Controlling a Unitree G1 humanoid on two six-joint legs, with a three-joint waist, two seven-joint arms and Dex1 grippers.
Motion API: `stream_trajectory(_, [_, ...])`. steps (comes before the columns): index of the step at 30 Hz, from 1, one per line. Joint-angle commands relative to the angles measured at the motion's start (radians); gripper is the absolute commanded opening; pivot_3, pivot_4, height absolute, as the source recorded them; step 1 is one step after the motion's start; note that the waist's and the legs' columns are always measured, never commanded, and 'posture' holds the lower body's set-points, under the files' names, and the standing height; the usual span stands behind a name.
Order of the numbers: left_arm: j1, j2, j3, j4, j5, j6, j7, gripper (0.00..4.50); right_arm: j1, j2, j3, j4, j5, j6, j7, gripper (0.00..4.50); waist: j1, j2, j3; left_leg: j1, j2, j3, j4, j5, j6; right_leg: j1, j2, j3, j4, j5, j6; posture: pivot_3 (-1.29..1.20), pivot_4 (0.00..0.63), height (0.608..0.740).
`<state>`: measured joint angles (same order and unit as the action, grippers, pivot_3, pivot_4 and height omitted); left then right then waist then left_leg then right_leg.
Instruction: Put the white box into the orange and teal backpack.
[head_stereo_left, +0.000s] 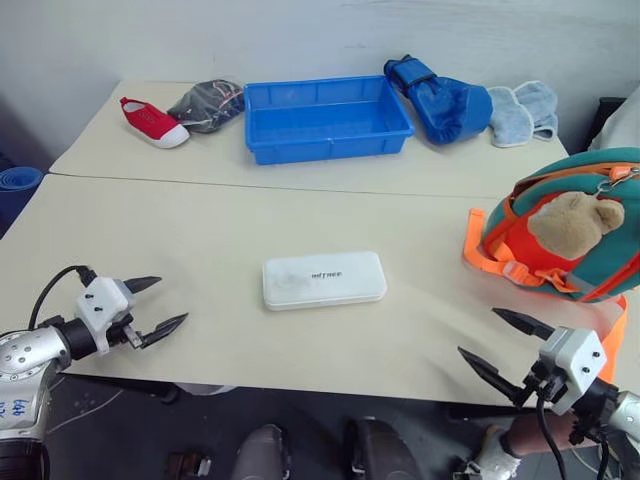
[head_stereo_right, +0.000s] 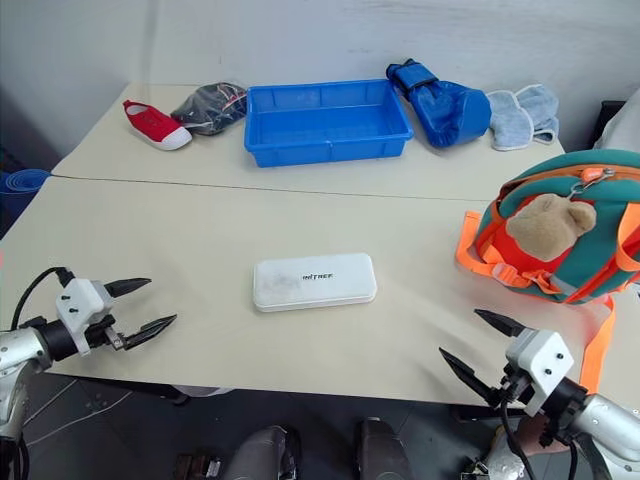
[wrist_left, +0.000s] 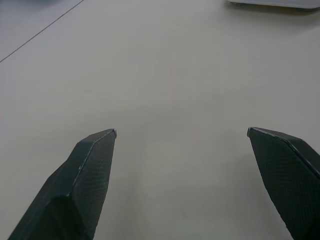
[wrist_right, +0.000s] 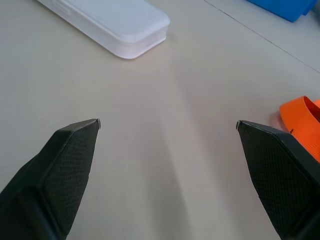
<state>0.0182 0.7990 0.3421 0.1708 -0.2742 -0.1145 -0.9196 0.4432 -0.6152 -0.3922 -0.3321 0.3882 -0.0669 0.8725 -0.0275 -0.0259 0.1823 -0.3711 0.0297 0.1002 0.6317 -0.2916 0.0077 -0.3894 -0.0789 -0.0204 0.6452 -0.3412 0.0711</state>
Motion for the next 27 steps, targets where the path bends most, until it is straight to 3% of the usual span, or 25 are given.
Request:
stream_trajectory(1, [-0.017,0.014,0.01,-0.002,-0.002,-0.02,-0.003,4.39,-0.007,0.01,0.014,0.037,-0.006,-0.048,0.021,4.49,0.0,0.0,0.0,0.0,0.0,0.0,0.0,0.0,0.0,0.0,0.0,0.0,0.0,0.0,0.0,0.0,0.15,0.74])
stream_trajectory(4, [-0.034,0.015,0.002,-0.013,-0.015,0.036,-0.004,4.39,-0.023,0.016,0.028,0.054,0.011,-0.041,0.022,4.49,0.0,0.0,0.0,0.0,0.0,0.0,0.0,0.0,0.0,0.0,0.0,0.0,0.0,0.0,0.0,0.0,0.15,0.74])
stream_trajectory(9, [-0.025,0.067,-0.062,-0.147,-0.054,0.155,-0.114,4.23,-0.172,-0.026,0.142,-0.05,0.022,0.181,-0.041,4.5,-0.016,0.0,0.0,0.0,0.001,0.0,0.001,0.0,-0.001,-0.001,0.0,0.001,0.002,0.0,0.0,0.0,0.15,0.74])
stream_trajectory(12, [-0.109,0.047,-0.122,-0.217,-0.031,0.304,-0.027,3.56,-0.327,-0.058,0.25,-0.057,-0.026,0.312,-0.069,3.9,-0.009,0.001,0.0,0.0,0.0,-0.001,0.001,0.001,-0.001,-0.001,0.0,0.001,0.003,0.0,0.0,0.0,0.15,0.74])
stream_trajectory(19, [-0.192,-0.009,-0.218,-0.318,-0.011,0.534,0.093,1.55,-0.619,-0.05,0.407,0.09,-0.149,0.443,-0.124,1.69,-0.001,0.0,0.0,-0.003,0.0,-0.001,0.003,0.001,-0.002,-0.003,0.001,-0.001,0.003,-0.001,-0.001,0.0,0.15,0.74])
stream_trajectory(24, [-0.223,-0.041,-0.273,-0.381,-0.007,0.588,0.112,0.05,-0.725,-0.019,0.465,0.173,-0.189,0.482,-0.139,0.04,-0.001,0.0,0.0,-0.005,0.0,-0.001,0.006,0.002,-0.002,-0.003,0.001,-0.001,0.003,0.0,-0.001,0.0,0.15,0.74])
stream_trajectory(27, [-0.257,-0.071,-0.306,-0.386,-0.01,0.611,0.112,0.05,-0.778,0.008,0.495,0.241,-0.228,0.425,-0.139,0.04,-0.001,0.0,0.0,-0.005,0.0,-0.001,0.007,0.002,-0.002,-0.003,0.001,-0.001,0.005,0.0,-0.001,0.0,0.15,0.74])
